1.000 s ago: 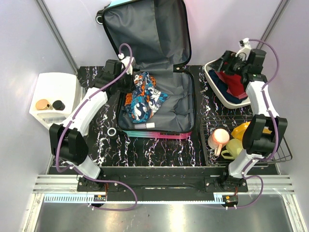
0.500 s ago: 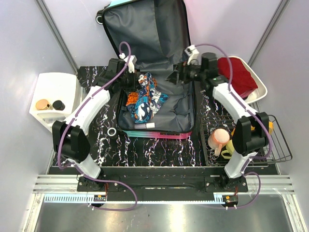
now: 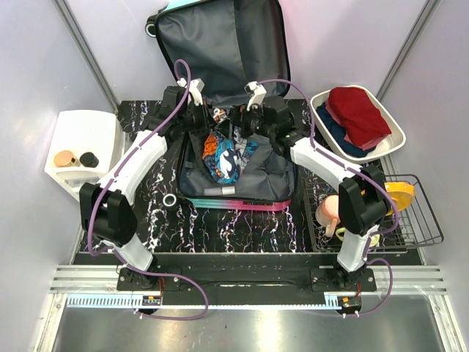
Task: Open, take out, and arrange the luggage
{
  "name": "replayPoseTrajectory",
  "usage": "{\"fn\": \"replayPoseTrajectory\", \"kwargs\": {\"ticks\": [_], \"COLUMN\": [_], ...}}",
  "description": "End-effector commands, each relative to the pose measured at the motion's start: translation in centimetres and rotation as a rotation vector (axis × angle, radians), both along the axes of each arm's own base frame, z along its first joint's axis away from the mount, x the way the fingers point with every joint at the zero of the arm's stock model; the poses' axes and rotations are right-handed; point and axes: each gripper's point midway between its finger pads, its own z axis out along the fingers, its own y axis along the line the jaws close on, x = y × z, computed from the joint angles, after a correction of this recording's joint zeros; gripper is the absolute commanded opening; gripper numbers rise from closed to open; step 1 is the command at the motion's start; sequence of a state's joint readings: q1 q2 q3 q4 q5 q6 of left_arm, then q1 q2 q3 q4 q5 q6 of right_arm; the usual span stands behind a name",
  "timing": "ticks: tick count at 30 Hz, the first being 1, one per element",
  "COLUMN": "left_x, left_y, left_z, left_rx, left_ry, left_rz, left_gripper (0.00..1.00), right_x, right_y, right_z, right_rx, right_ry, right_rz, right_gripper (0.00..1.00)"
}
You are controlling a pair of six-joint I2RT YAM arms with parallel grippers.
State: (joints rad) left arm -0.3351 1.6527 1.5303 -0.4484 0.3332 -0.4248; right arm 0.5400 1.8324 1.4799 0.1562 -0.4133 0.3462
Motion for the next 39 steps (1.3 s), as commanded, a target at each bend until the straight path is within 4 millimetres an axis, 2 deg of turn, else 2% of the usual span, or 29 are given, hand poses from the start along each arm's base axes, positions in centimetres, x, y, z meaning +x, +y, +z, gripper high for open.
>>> {"fn": "replayPoseTrajectory", "kwargs": {"ticks": [1, 2, 5, 10, 14, 15, 16, 17, 18, 19, 20, 22, 26, 29, 35, 38, 39], "left_x": [0.1, 0.1, 0.1, 0.1, -0.1, -0.1, -0.1, -0.1, -0.1, -0.2, -0.2, -0.2, 0.1, 0.1, 0.0, 0.1, 0.2], "left_y": [-1.4, -1.6, -2.0, -2.2, -2.1, -2.1, -2.0, -2.0, -2.0, -2.0, -2.0, -1.9, -2.2, -2.4, -2.6, -2.4, -2.3], "left_z": [5.0, 5.1, 5.5, 6.2, 6.5, 6.4, 6.2, 6.1, 6.0, 6.0, 5.9, 5.9, 5.8, 6.1, 6.5, 6.4, 6.4], "left_rx": [-0.144, -0.161, -0.188, -0.216, -0.224, -0.224, -0.222, -0.223, -0.222, -0.223, -0.22, -0.218, -0.239, -0.272, -0.31, -0.308, -0.309], "left_ry": [-0.102, -0.093, -0.087, -0.098, -0.103, -0.101, -0.095, -0.095, -0.094, -0.093, -0.094, -0.099, -0.08, -0.072, -0.056, -0.052, -0.055], "left_rz": [-0.002, 0.002, -0.006, -0.007, 0.0, 0.002, 0.004, 0.003, 0.003, 0.001, 0.0, 0.001, 0.011, 0.02, 0.031, 0.045, 0.048], "left_gripper": [0.0, 0.0, 0.0, 0.0, 0.0, 0.0, 0.0, 0.0, 0.0, 0.0, 0.0, 0.0, 0.0, 0.0, 0.0, 0.0, 0.0], "right_x": [1.0, 0.6, 0.6, 2.0, 2.0, 1.2, 0.7, -0.5, -2.2, -2.6, -3.4, -4.1, -4.7, -4.7, -2.9, -3.3, -3.5], "right_y": [0.9, 1.6, 1.9, 0.0, -0.7, 0.0, 0.3, 0.5, 1.0, 1.4, 1.2, 1.0, 0.8, 1.6, 2.6, 3.0, 2.7], "right_z": [-0.7, -0.6, -2.0, -4.8, -5.0, -4.8, -3.0, -3.7, -1.6, -0.2, -0.8, 0.0, 0.8, 1.1, 1.2, 0.8, 1.5], "right_rx": [-0.081, -0.096, -0.183, -0.301, -0.316, -0.296, -0.251, -0.238, -0.179, -0.125, -0.124, -0.116, -0.091, -0.038, 0.001, 0.018, 0.031], "right_ry": [-0.082, -0.094, -0.118, -0.09, -0.093, -0.092, -0.126, -0.124, -0.166, -0.219, -0.216, -0.219, -0.22, -0.156, -0.072, -0.045, -0.057], "right_rz": [-0.138, -0.131, -0.169, -0.29, -0.318, -0.265, -0.236, -0.181, -0.1, -0.076, -0.052, -0.038, -0.037, -0.052, -0.164, -0.147, -0.152], "right_gripper": [1.0, 1.0, 1.0, 1.0, 1.0, 1.0, 1.0, 1.0, 1.0, 1.0, 1.0, 1.0, 1.0, 1.0, 1.0, 1.0, 1.0]}}
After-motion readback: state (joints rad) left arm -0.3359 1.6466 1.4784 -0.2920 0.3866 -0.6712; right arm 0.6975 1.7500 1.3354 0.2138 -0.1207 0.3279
